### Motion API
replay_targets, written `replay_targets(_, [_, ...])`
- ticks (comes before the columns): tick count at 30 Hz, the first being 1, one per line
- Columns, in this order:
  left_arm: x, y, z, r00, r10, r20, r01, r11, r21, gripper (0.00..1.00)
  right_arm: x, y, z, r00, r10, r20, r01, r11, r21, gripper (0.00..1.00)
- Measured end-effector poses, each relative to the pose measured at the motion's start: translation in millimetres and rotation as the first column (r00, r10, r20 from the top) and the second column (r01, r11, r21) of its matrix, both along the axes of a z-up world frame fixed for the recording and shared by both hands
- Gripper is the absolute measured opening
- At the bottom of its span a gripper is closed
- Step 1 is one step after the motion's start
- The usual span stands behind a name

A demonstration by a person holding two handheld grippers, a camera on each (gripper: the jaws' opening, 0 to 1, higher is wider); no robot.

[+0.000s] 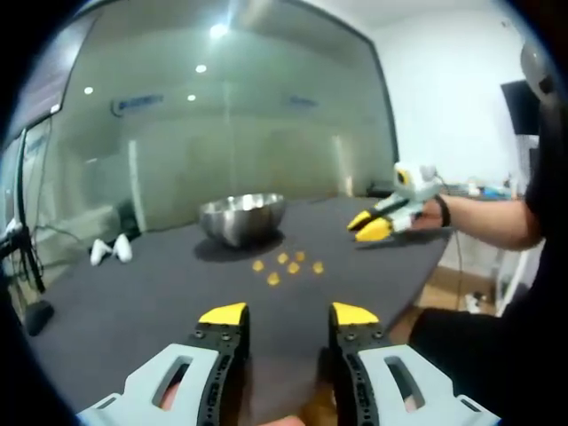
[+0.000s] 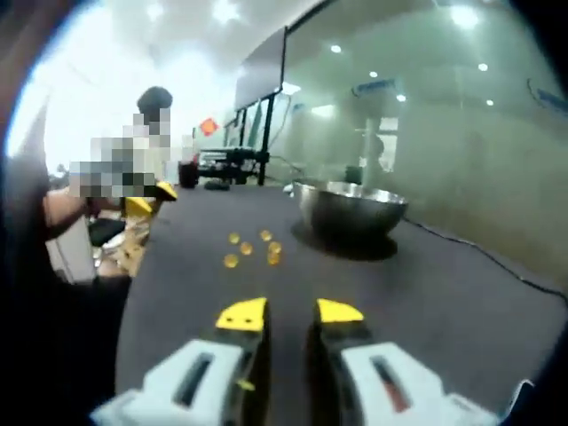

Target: Pick up the QQ candy scattered on the table and place it into the stainless steel bowl on the table

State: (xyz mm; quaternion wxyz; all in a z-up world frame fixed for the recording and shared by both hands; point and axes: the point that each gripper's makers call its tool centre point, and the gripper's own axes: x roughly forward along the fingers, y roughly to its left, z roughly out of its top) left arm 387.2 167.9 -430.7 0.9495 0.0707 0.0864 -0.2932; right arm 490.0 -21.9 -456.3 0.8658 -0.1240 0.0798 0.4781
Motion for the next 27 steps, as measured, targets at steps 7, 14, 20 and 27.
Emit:
replay_targets(7, [-0.1,-1.7,0.1,1.000,-0.002,0.000,0.002,1.000,0.004,0.37,4.3,21.4,-0.7,0.999,0.040,-0.008,-0.040,0.999,-0.014,0.21])
replay_targets(14, [0.0,-2.0,1.7,1.000,-0.003,0.004,0.003,1.000,0.009,0.37,13.6,57.0,3.9,0.993,0.098,-0.062,-0.097,0.995,0.025,0.21])
replay_targets(20, [-0.7,0.4,1.8,1.000,-0.002,0.003,0.002,1.000,0.012,0.37,24.1,79.3,-3.6,0.989,0.117,-0.088,-0.116,0.993,0.020,0.20])
replay_targets(27, [-0.8,6.1,1.4,1.000,0.008,0.001,-0.008,1.000,0.009,0.37,27.2,101.2,-19.5,0.983,0.162,-0.083,-0.166,0.985,-0.049,0.20])
